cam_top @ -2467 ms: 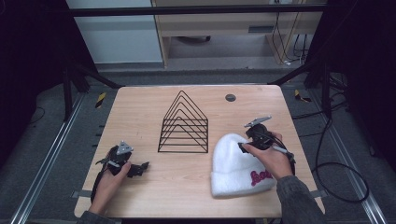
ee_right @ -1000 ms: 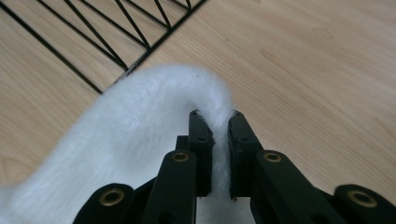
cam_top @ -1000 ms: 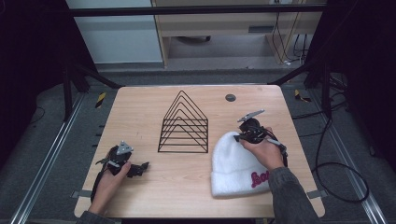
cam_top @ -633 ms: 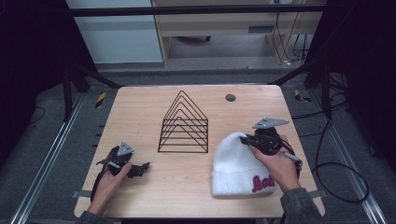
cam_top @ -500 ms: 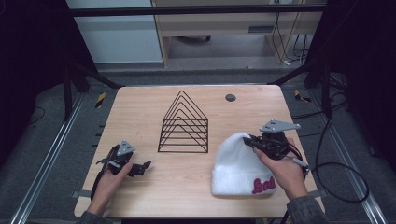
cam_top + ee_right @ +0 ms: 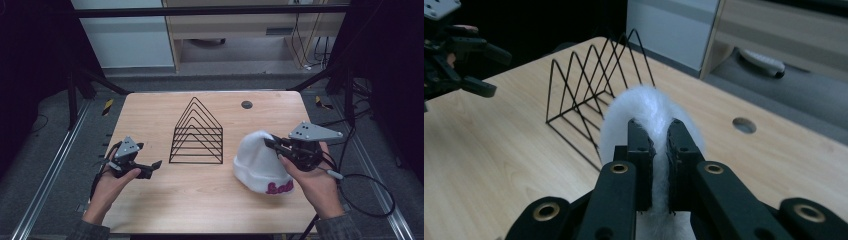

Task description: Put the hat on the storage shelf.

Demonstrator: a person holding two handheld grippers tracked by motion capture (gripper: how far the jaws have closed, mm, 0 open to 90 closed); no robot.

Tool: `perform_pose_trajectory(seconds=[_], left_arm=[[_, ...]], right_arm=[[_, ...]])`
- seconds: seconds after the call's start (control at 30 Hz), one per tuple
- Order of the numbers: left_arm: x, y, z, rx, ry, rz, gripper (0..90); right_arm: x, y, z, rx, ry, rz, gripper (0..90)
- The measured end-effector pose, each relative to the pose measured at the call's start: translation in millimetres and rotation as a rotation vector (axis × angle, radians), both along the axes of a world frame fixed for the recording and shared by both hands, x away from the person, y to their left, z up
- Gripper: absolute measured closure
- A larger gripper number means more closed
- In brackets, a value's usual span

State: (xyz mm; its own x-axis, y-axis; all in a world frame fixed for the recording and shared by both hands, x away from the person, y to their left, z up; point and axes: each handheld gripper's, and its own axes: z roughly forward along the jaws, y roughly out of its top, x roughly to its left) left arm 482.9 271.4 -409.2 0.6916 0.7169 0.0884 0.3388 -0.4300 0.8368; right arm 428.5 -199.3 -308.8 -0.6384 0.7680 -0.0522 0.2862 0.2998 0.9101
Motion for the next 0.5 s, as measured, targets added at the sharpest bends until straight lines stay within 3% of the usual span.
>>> perform_pose_trajectory(seconds=[0.1, 0.13, 0.27, 0.37, 0.4, 0.5], left_arm=[[2.6, -4.5, 18.9, -0.025, -0.018, -0.024, 4.7], [2.6, -4.5, 18.9, -0.025, -0.018, -0.024, 4.7], [9.3, -13.2, 42.4, 0.006, -0.057, -0.041, 5.7], [13.1, -15.9, 50.5, -0.02, -0.07, -0.037, 6.6], [15.2, -17.2, 55.9, -0.033, -0.076, -0.043, 6.6], [18.1, -21.1, 66.1, -0.032, -0.09, -0.051, 6.5]], right_arm=[[7.8, 3.6, 9.1, -0.013, -0.009, -0.001, 83.7], [10.7, 4.6, 12.4, -0.017, -0.013, 0.0, 83.7], [20.0, 9.9, 29.1, -0.027, -0.035, 0.0, 83.7], [23.7, 14.2, 38.5, -0.037, -0.053, 0.007, 83.7], [27.8, 19.1, 49.2, -0.046, -0.068, 0.009, 83.7], [33.1, 24.2, 63.0, -0.054, -0.092, 0.014, 83.7]])
